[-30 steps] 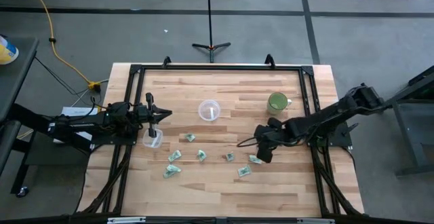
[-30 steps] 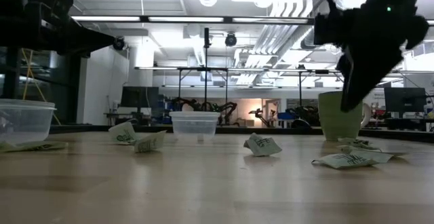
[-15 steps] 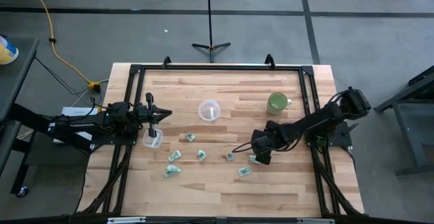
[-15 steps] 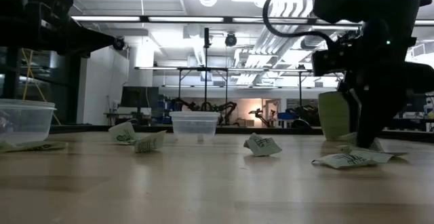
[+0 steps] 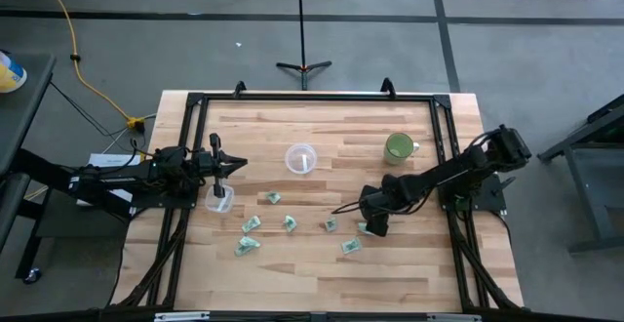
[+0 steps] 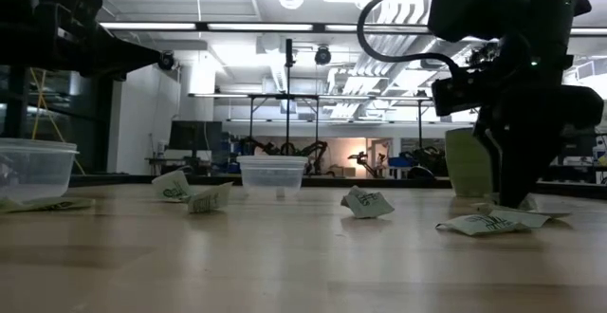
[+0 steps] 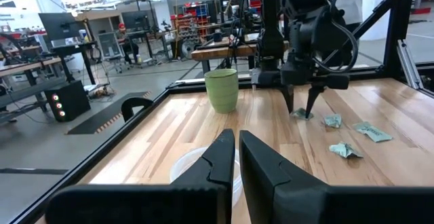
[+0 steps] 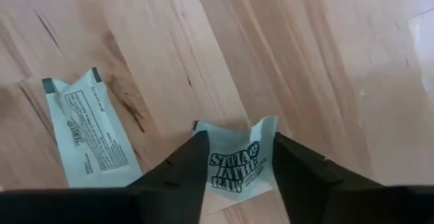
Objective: Pick and place Stevia / Truvia into bins
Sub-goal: Put the stevia packet into the right transparent container
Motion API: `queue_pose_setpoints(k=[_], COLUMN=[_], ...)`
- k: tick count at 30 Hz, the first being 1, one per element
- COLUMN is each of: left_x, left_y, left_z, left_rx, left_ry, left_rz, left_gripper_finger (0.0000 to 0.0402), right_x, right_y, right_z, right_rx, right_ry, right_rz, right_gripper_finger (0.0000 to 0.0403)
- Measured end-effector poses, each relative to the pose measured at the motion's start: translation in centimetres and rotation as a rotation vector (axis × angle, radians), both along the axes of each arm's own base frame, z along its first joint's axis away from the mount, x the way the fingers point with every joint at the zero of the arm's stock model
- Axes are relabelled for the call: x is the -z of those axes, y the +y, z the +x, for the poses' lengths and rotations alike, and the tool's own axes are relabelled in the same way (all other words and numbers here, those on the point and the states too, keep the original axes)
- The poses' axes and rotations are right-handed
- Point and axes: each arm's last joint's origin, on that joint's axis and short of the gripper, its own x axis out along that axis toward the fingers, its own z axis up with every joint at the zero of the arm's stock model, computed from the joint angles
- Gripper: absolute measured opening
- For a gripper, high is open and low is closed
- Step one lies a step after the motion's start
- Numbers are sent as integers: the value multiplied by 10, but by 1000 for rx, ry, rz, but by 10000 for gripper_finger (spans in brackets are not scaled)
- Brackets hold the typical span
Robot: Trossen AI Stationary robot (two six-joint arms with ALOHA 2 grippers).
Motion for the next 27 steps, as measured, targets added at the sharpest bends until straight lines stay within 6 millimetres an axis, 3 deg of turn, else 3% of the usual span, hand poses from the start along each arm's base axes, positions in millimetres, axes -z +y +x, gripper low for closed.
queue_pose_setpoints(k=[12, 17, 27], left_x=[0, 0, 0], left_y=[0, 0, 0], left_z=[0, 0, 0], left_rx=[0, 0, 0], left_ry=[0, 0, 0], left_rz=[0, 0, 0], left_gripper_finger=[60, 61, 60], right_x=[-2, -10, -50], right_y=[-13, -28, -75], right_z=[9, 34, 78], right_rx=[-7, -110, -190], right_ry=[-67, -297, -830], right_rz=[8, -48, -387], right_gripper_finger=[45, 6, 4])
